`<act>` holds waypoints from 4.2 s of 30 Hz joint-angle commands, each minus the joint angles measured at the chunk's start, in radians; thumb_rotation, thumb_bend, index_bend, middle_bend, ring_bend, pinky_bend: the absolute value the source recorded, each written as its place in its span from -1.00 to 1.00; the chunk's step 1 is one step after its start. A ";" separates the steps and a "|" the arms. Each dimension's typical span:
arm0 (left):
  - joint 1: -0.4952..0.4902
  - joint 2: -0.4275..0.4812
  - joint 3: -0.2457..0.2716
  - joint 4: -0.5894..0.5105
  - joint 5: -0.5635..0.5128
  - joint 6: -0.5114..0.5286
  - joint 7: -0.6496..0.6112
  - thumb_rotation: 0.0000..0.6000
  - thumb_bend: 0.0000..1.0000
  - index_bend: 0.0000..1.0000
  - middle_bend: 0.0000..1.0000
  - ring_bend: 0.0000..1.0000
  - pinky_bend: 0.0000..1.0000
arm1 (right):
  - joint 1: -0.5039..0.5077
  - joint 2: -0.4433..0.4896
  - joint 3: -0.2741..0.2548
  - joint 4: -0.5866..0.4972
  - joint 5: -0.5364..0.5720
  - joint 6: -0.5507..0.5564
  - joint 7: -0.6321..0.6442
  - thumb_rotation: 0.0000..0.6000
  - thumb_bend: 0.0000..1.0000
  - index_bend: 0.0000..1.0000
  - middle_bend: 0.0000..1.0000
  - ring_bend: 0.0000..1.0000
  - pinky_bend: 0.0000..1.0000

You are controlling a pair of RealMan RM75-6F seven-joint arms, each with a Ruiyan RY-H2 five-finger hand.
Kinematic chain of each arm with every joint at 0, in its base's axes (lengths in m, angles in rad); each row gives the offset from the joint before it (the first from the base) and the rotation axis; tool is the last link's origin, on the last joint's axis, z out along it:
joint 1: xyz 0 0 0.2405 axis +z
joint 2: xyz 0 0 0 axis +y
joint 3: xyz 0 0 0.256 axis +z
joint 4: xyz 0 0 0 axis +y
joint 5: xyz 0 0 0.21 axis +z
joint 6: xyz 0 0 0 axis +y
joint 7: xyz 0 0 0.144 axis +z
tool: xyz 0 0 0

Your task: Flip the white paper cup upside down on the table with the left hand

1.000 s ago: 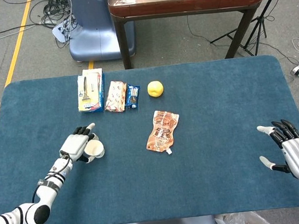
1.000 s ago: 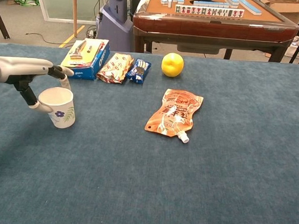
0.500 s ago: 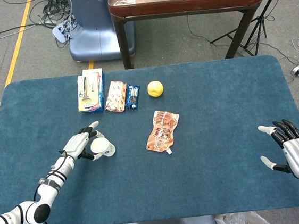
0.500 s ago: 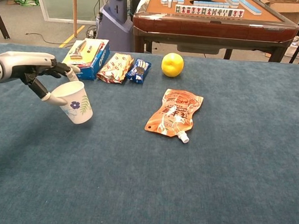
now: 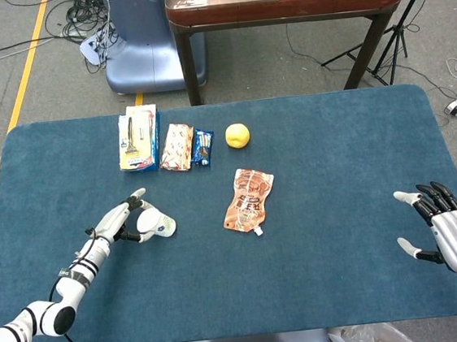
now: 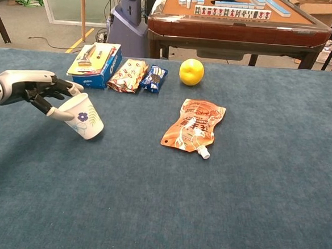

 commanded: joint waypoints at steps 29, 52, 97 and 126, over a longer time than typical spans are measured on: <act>-0.026 0.067 0.098 -0.185 0.031 0.202 0.704 1.00 -0.59 -0.56 -1.00 -1.00 -1.00 | -0.017 0.004 -0.006 0.020 -0.009 0.021 0.033 1.00 -0.55 -0.54 -0.44 -0.79 -0.84; -0.102 -0.068 0.126 -0.177 -0.214 0.315 1.207 1.00 -0.59 -0.46 -1.00 -1.00 -1.00 | -0.025 0.003 -0.008 0.028 -0.001 0.022 0.042 1.00 -0.55 -0.54 -0.44 -0.79 -0.84; -0.014 -0.023 0.026 -0.106 -0.033 0.219 0.358 1.00 -0.58 -0.23 -1.00 -1.00 -1.00 | -0.038 0.010 -0.008 0.023 -0.002 0.032 0.038 1.00 -0.55 -0.54 -0.40 -0.79 -0.84; -0.007 -0.019 0.099 0.139 0.218 0.107 -0.193 1.00 -0.59 -0.81 -1.00 -1.00 -1.00 | -0.043 0.017 -0.004 0.009 0.009 0.032 0.022 1.00 -0.55 -0.54 -0.40 -0.79 -0.84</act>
